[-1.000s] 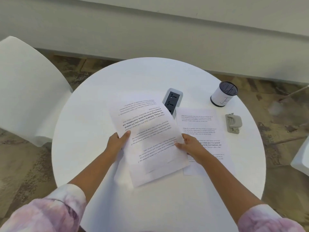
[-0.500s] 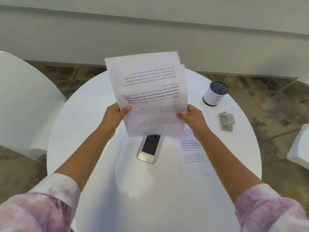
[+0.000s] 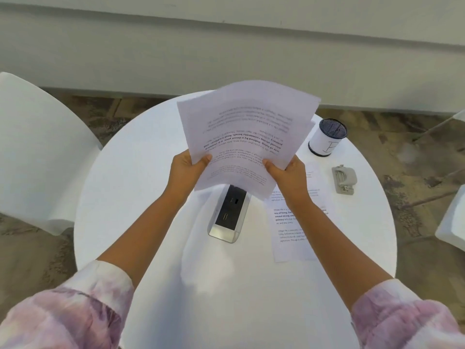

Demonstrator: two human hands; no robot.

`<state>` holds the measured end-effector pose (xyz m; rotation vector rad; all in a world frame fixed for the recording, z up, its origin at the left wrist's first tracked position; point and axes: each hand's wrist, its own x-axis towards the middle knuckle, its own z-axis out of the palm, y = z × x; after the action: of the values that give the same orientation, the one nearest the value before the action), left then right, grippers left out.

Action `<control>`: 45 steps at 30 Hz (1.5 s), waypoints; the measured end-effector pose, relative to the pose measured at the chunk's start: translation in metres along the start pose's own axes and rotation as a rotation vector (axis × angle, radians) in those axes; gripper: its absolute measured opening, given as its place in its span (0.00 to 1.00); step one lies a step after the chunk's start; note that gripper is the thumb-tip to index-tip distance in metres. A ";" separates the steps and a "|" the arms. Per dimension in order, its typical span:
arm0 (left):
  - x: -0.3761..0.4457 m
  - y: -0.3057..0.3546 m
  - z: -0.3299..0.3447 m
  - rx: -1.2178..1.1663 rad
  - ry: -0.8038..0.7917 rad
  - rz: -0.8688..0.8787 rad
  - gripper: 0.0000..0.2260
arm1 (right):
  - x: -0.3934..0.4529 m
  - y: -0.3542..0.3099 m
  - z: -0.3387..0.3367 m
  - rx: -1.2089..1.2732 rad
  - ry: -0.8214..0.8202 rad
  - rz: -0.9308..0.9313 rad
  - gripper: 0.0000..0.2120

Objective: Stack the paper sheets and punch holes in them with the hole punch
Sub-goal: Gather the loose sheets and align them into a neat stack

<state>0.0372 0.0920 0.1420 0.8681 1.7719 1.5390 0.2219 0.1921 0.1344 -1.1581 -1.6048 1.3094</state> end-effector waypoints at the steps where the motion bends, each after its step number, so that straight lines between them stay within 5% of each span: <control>1: -0.001 0.000 0.000 0.017 -0.004 0.006 0.11 | -0.001 0.000 0.000 0.004 -0.008 -0.007 0.16; 6: -0.002 -0.004 0.001 0.080 -0.044 0.017 0.14 | -0.007 0.003 0.002 0.004 -0.090 0.031 0.18; 17: -0.009 -0.009 0.010 -0.019 -0.043 -0.021 0.05 | -0.011 0.007 0.006 0.071 0.019 0.072 0.12; 28: -0.016 -0.025 0.017 0.044 -0.057 -0.101 0.11 | -0.014 0.018 0.006 0.075 0.033 0.120 0.13; 32: -0.013 -0.029 0.018 -0.006 0.019 -0.147 0.11 | -0.003 0.038 0.000 -0.172 -0.004 0.074 0.20; 36: -0.006 -0.031 0.016 -0.053 0.091 -0.180 0.11 | -0.004 0.082 -0.023 -0.454 -0.029 0.292 0.23; 41: -0.001 -0.035 0.011 -0.033 0.113 -0.218 0.13 | -0.017 0.116 -0.065 -0.961 0.142 0.415 0.27; 45: 0.001 -0.039 0.007 -0.043 0.123 -0.238 0.13 | -0.026 0.125 -0.093 -1.040 0.311 0.623 0.31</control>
<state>0.0394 0.0926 0.1027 0.5294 1.8470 1.4946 0.3401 0.2038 0.0304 -2.4925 -1.7645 0.4727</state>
